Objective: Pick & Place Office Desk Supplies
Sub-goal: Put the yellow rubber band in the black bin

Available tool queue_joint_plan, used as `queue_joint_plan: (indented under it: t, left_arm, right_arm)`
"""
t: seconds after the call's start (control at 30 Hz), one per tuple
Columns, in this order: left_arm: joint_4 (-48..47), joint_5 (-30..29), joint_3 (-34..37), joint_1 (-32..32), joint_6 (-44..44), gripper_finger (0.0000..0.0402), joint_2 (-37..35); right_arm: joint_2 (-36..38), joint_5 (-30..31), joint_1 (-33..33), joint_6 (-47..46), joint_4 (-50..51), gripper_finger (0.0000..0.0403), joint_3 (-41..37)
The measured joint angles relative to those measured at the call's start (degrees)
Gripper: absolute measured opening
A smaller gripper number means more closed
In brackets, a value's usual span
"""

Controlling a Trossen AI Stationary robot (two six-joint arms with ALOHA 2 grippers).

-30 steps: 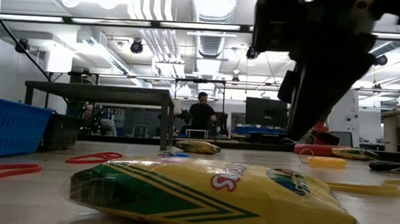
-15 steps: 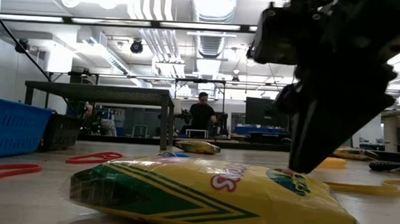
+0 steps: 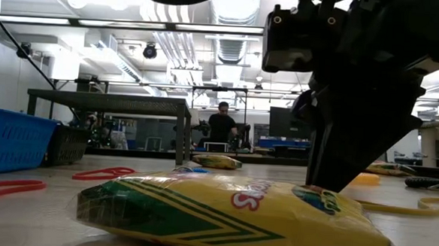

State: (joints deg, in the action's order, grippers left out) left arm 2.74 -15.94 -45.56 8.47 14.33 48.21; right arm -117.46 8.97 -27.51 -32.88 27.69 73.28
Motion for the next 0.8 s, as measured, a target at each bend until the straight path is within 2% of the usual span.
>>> queue_joint_plan:
  t: [0.37,0.8]
  left_arm:
    - [0.00,-0.15,0.00,-0.04,0.03,0.0168,0.00]
    - [0.00,-0.15,0.00,-0.04,0.46,0.0168,0.00]
  right_arm:
    - [3.44,3.56,-0.52,-0.16,3.23,0.0057,1.14]
    - [3.92,3.44,-0.76,-0.12,5.07,0.0057,0.94]
